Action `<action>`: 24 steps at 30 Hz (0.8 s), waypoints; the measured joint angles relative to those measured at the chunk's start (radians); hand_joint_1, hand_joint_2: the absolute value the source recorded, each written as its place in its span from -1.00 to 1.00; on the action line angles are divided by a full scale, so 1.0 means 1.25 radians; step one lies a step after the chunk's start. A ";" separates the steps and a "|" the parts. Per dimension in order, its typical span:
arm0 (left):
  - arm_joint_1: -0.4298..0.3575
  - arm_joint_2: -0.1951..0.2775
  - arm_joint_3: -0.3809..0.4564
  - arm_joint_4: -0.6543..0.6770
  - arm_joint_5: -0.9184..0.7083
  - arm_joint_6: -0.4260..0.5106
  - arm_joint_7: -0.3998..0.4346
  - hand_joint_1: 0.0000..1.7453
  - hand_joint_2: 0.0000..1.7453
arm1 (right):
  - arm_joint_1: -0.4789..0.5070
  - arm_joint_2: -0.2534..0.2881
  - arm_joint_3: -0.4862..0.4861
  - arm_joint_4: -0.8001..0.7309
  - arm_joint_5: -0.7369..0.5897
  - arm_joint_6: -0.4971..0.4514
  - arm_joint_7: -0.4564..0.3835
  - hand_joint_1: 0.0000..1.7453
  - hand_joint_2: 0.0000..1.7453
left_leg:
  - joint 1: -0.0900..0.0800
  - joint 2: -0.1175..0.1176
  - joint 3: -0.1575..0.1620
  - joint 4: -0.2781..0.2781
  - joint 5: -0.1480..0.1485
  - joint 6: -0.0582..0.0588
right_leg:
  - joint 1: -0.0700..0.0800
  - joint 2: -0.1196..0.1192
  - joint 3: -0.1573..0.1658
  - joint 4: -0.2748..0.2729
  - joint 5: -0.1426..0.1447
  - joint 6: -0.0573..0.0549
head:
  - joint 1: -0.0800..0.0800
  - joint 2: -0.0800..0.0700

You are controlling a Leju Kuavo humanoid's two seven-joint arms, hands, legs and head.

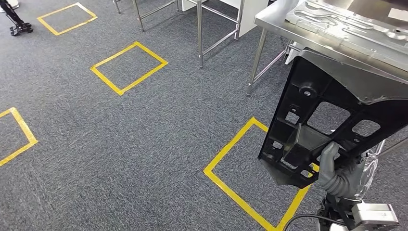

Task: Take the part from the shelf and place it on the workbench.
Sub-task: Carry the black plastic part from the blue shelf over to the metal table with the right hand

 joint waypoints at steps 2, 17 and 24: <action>-0.001 0.000 0.000 0.000 -0.002 -0.001 0.000 -1.00 -1.00 | -0.001 0.001 0.000 -0.004 0.002 0.001 0.000 1.00 1.00 | 0.004 0.025 0.007 -0.017 0.009 0.008 | 0.004 -0.044 -0.018 0.034 -0.024 0.007 | 0.000 0.000; -0.004 0.004 -0.004 0.005 -0.022 -0.017 0.067 -1.00 -1.00 | -0.016 0.018 0.005 -0.008 0.044 0.048 0.028 1.00 1.00 | 0.003 0.115 0.016 0.032 -0.050 -0.034 | -0.006 -0.132 0.014 -0.007 -0.005 -0.011 | 0.000 0.000; 0.003 0.001 -0.004 0.008 -0.021 -0.010 0.074 -1.00 -1.00 | -0.037 0.031 0.020 0.003 0.046 0.056 0.032 1.00 1.00 | 0.006 0.048 -0.058 0.160 -0.070 -0.026 | 0.000 -0.058 0.015 -0.007 -0.003 -0.020 | 0.000 0.000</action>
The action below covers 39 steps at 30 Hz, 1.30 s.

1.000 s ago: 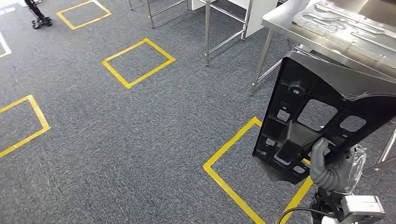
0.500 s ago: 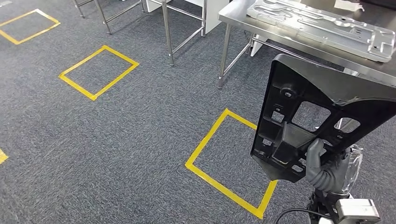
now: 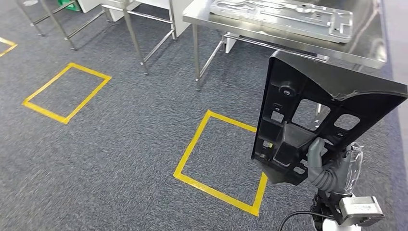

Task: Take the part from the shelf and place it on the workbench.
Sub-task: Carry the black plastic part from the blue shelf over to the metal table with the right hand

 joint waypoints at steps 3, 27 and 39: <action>0.001 0.000 0.000 0.001 0.000 0.001 0.000 -1.00 -1.00 | -0.007 0.003 0.003 0.002 0.001 0.000 0.000 1.00 1.00 | 0.000 -0.051 0.054 -0.136 0.058 0.011 | 0.000 0.032 -0.003 0.002 0.002 0.008 | 0.000 0.000; -0.004 -0.011 0.047 0.003 0.050 0.029 -0.020 -1.00 -1.00 | -0.142 -0.033 0.082 0.147 -0.083 -0.017 0.047 1.00 1.00 | 0.000 0.018 -0.041 0.042 -0.012 -0.009 | -0.004 -0.057 0.084 -0.027 -0.059 -0.006 | -0.002 0.000; 0.012 -0.010 0.065 0.004 0.043 0.012 -0.037 -1.00 -1.00 | -0.168 -0.057 0.112 0.188 -0.079 -0.036 0.074 1.00 1.00 | -0.007 0.004 0.011 -0.160 0.102 0.040 | -0.006 -0.040 0.121 0.095 -0.065 0.037 | -0.002 0.000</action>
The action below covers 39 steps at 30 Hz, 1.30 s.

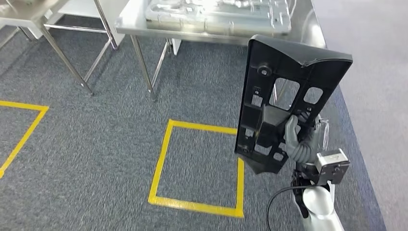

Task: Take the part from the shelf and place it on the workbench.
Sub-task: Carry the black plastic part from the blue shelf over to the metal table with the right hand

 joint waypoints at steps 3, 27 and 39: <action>0.002 0.000 0.000 0.000 -0.003 -0.007 0.005 -1.00 -1.00 | -0.003 -0.009 0.000 0.006 0.006 0.002 0.033 1.00 1.00 | 0.003 -0.002 0.073 -0.039 -0.027 0.004 | -0.001 -0.011 -0.116 0.111 -0.035 0.007 | 0.000 0.000; -0.006 -0.001 0.023 0.006 -0.016 -0.004 0.032 -1.00 -1.00 | -0.566 -0.106 0.005 0.314 0.190 0.120 0.341 1.00 1.00 | -0.004 0.003 -0.053 0.037 0.029 -0.015 | 0.009 0.009 0.009 -0.095 -0.034 -0.019 | 0.000 0.000; 0.000 -0.006 0.032 0.007 -0.024 -0.007 0.040 -1.00 -1.00 | -0.764 -0.124 0.095 0.440 0.319 0.079 0.389 1.00 1.00 | 0.000 -0.010 0.097 0.020 -0.088 0.006 | 0.012 -0.019 -0.234 -0.015 0.009 -0.005 | 0.001 0.000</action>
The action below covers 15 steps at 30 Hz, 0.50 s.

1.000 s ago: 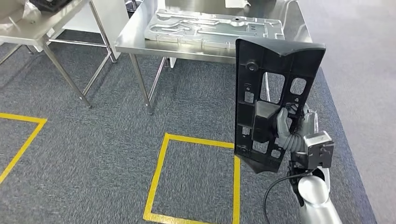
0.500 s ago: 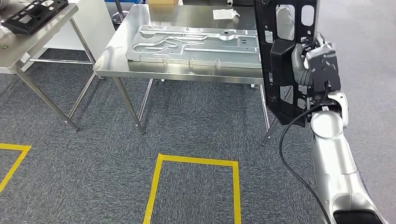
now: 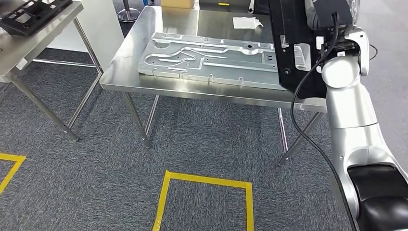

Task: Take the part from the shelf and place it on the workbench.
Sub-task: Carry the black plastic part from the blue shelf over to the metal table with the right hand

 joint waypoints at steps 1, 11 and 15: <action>0.001 -0.002 0.001 0.001 -0.001 0.000 0.000 -1.00 -1.00 | -0.004 -0.003 0.009 0.007 0.034 -0.004 0.003 1.00 1.00 | 0.000 -0.001 0.012 -0.003 -0.013 -0.003 | 0.004 -0.001 0.000 -0.037 0.071 -0.004 | 0.000 0.000; -0.009 -0.002 0.013 0.002 -0.011 -0.017 -0.019 -1.00 -1.00 | -0.146 -0.007 0.284 0.072 0.607 0.061 -0.005 1.00 1.00 | 0.001 0.007 -0.177 0.231 -0.019 -0.041 | 0.000 0.011 0.162 -0.124 0.051 -0.037 | -0.001 0.000; -0.001 -0.001 0.015 0.002 -0.017 -0.027 -0.019 -1.00 -1.00 | -0.141 0.001 0.358 0.112 0.654 0.070 -0.012 1.00 1.00 | 0.000 0.007 -0.232 0.072 0.037 -0.035 | 0.000 0.011 0.260 -0.131 -0.025 -0.031 | -0.001 0.000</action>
